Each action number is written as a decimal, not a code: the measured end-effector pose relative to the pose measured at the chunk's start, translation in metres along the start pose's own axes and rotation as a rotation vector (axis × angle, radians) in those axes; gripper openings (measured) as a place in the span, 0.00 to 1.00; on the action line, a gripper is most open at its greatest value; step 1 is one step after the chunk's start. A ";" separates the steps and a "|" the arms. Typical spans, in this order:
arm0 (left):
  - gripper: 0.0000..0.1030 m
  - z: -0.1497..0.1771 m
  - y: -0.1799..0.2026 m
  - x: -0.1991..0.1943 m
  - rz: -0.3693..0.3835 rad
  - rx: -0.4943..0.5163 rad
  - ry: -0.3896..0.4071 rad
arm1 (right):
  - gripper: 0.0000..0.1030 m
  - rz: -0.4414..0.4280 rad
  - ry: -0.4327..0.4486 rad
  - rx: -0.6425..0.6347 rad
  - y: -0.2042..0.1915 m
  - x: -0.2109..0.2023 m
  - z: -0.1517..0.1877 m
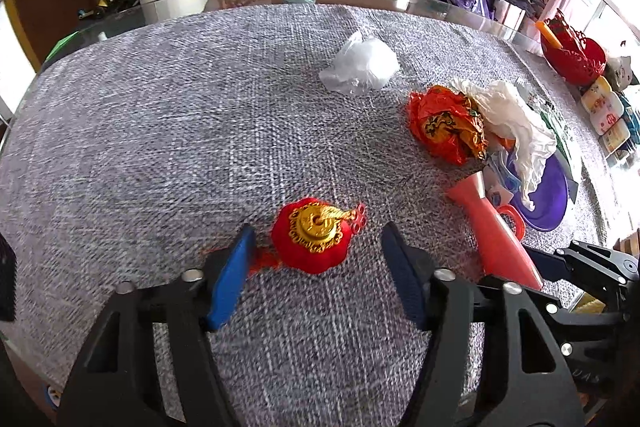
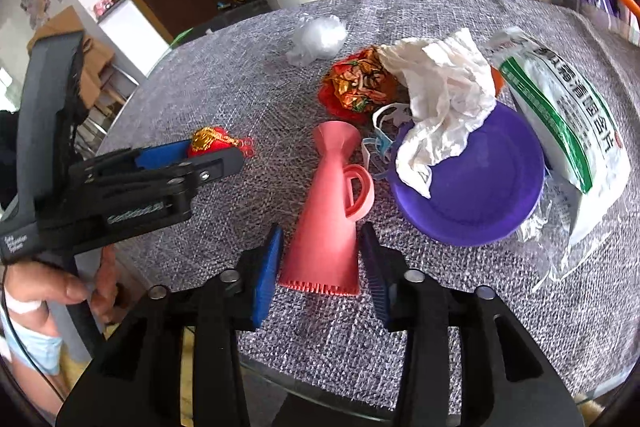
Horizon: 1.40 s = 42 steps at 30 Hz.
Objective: Collect trash
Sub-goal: 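Grasp the pink cone with the right tool while the left tool grasps the red wrapper, then drop the pink cone and red wrapper into the black bin, opening both tools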
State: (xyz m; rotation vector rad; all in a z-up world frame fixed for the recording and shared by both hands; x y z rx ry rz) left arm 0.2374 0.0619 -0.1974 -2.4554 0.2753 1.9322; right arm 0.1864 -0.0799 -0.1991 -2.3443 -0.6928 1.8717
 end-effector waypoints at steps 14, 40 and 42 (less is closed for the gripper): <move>0.34 0.012 0.011 -0.007 -0.016 0.020 0.009 | 0.35 0.011 0.007 -0.028 -0.004 -0.005 0.010; 0.34 0.181 0.102 -0.042 0.085 0.057 0.011 | 0.35 0.049 -0.017 0.033 0.029 -0.049 0.168; 0.34 0.191 0.109 -0.029 0.106 0.057 -0.014 | 0.35 0.053 -0.036 0.046 0.034 -0.043 0.177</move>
Point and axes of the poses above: each gripper's, at about its wrist camera, not at the fingertips, and x roughly the way its jaws point, y to its right, z to its underside, the point moved 2 cm from there along x, roughly the way its jaws point, and after that the axes turned 15 degrees about -y, right-handed, at the moved point
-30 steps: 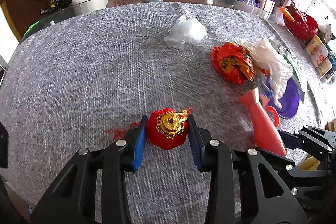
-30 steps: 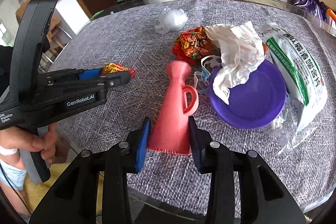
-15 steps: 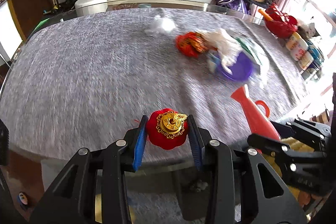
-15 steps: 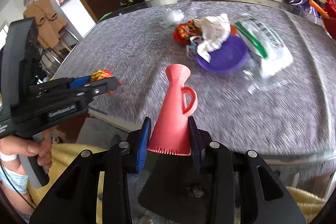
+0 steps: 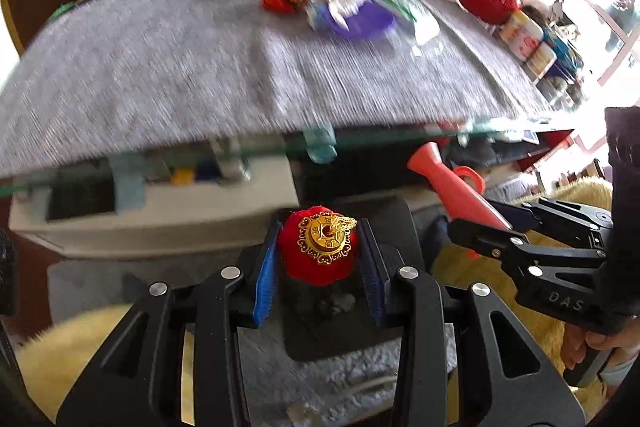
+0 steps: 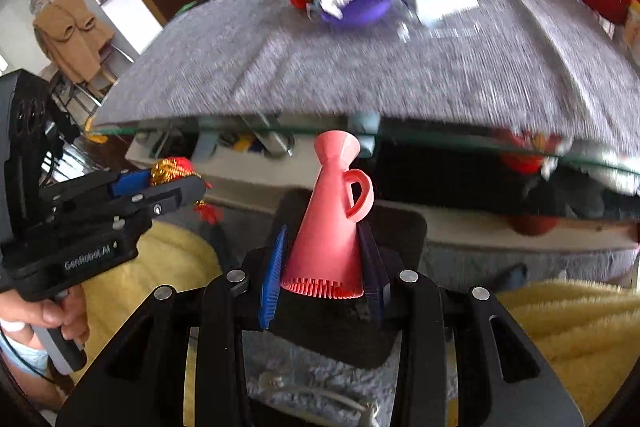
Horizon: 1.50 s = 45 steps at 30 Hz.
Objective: Collect trash
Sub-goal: 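Drop the pink cone and red wrapper into the black bin, opening both tools, then move both tools back over the tissue and medicine packet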
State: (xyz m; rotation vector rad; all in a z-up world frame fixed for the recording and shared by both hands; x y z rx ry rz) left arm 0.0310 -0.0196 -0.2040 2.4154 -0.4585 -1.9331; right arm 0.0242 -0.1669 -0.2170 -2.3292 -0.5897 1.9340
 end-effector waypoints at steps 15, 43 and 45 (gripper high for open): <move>0.34 0.047 0.014 0.080 0.038 -0.008 -0.180 | 0.35 0.000 -0.115 0.070 0.019 0.050 0.020; 0.68 0.027 -0.004 0.051 -0.030 -0.030 -0.131 | 0.60 -0.006 -0.047 0.176 0.046 0.020 -0.001; 0.69 0.024 -0.005 0.044 -0.035 -0.029 -0.115 | 0.60 -0.005 -0.025 0.177 0.046 0.011 -0.007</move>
Point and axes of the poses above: each gripper's, at about its wrist camera, not at the fingertips, and x roughly the way its jaws point, y to its right, z to its underside, the point moved 2 cm from there along x, roughly the way its jaws point, and after that the axes turned 15 degrees about -y, right-handed, at the moved point
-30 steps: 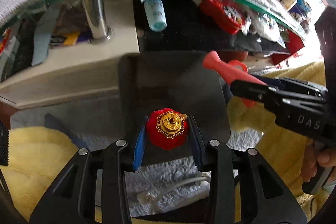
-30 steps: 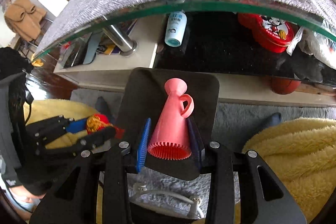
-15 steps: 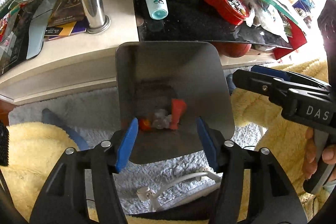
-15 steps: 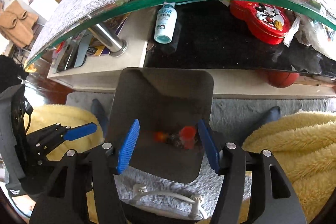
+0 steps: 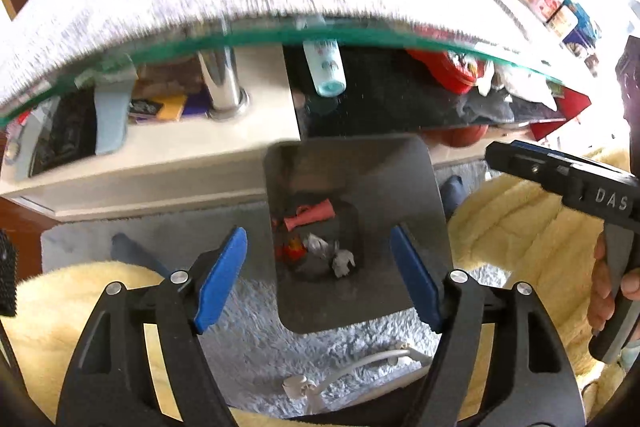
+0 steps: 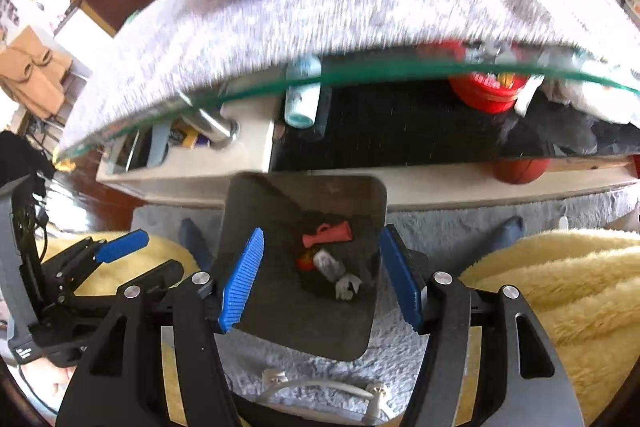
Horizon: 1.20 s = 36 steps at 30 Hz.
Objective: Collect trash
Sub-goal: 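Move both tools back over the tissue and medicine packet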
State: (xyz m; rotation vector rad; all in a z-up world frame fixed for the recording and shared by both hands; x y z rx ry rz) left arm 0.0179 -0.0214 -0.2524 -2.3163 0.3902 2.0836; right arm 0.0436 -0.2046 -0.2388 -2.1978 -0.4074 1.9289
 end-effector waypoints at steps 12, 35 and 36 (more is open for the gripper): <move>0.69 -0.048 -0.008 -0.054 -0.014 -0.005 0.110 | 0.60 0.034 0.158 -0.022 0.000 -0.061 -0.050; 0.66 -0.190 0.004 -0.109 -0.024 0.066 0.248 | 0.60 0.061 0.200 -0.060 0.006 -0.061 -0.179; 0.66 -0.194 0.006 -0.109 -0.027 0.070 0.250 | 0.60 0.060 0.196 -0.060 0.007 -0.059 -0.181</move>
Point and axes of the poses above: each gripper's, at about its wrist camera, not at the fingertips, and x roughly the way its jaws point, y to its right, z to its underside, the point moved 2 cm from there along x, roughly the way its jaws point, and after that the axes turned 15 degrees about -y, right-handed, at the moved point
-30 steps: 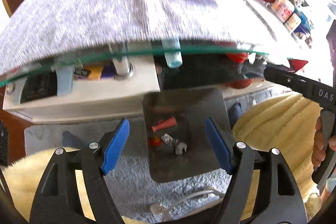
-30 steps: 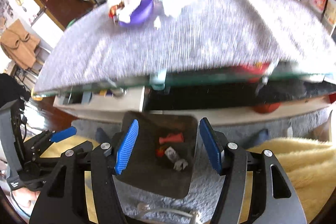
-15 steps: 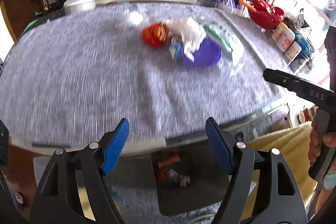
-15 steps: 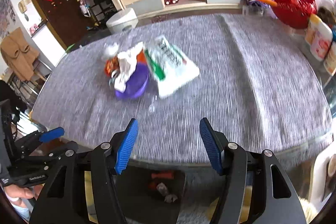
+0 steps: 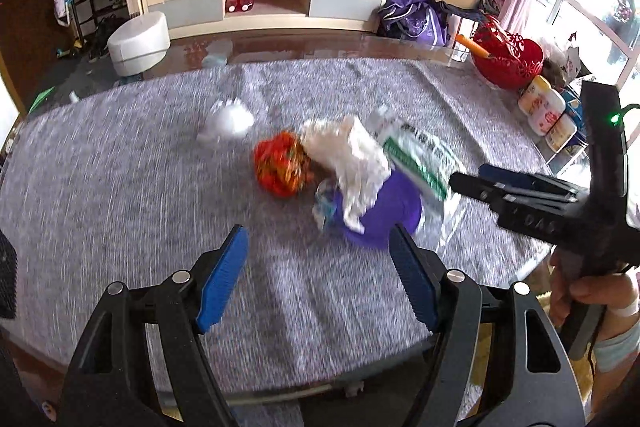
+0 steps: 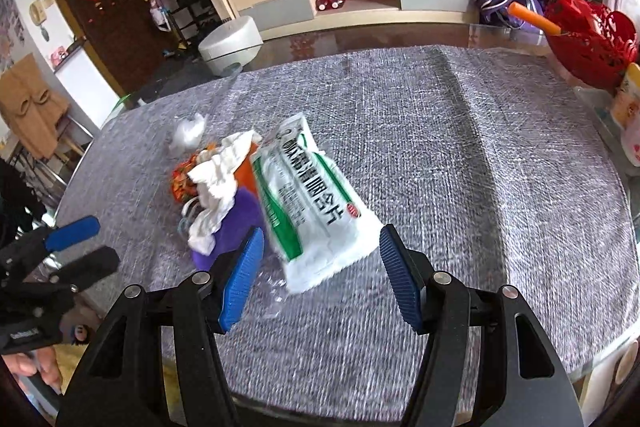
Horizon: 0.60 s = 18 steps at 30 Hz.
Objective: Collect trash
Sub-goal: 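Move both tools back over the tissue and medicine packet, then grasp the white tissue with the left tool while the right tool grasps the medicine packet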
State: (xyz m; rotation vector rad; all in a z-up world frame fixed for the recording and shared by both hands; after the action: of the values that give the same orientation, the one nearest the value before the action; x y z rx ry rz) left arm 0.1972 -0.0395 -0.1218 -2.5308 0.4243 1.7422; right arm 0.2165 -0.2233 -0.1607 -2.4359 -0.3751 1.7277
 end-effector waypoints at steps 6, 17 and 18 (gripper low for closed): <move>0.60 -0.026 0.005 0.012 0.013 0.022 -0.006 | 0.60 0.000 -0.015 -0.012 0.002 0.009 -0.007; 0.48 -0.058 0.021 0.049 0.076 0.055 -0.060 | 0.60 -0.007 -0.026 -0.038 0.002 0.020 -0.013; 0.46 -0.060 0.020 0.053 0.079 0.053 -0.067 | 0.61 -0.010 -0.028 -0.041 0.002 0.020 -0.013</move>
State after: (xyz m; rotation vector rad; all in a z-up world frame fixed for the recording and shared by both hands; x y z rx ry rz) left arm 0.2643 -0.0809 -0.1464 -2.4432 0.5666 1.8107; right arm 0.2355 -0.2190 -0.1747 -2.4356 -0.4301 1.7696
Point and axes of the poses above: each gripper's, at about its wrist camera, not at the fingertips, and x roughly the way its jaws point, y to its right, z to its underside, the point moved 2 cm from there along x, roughly the way its jaws point, and after that the axes turned 15 degrees about -y, right-handed, at the moved point
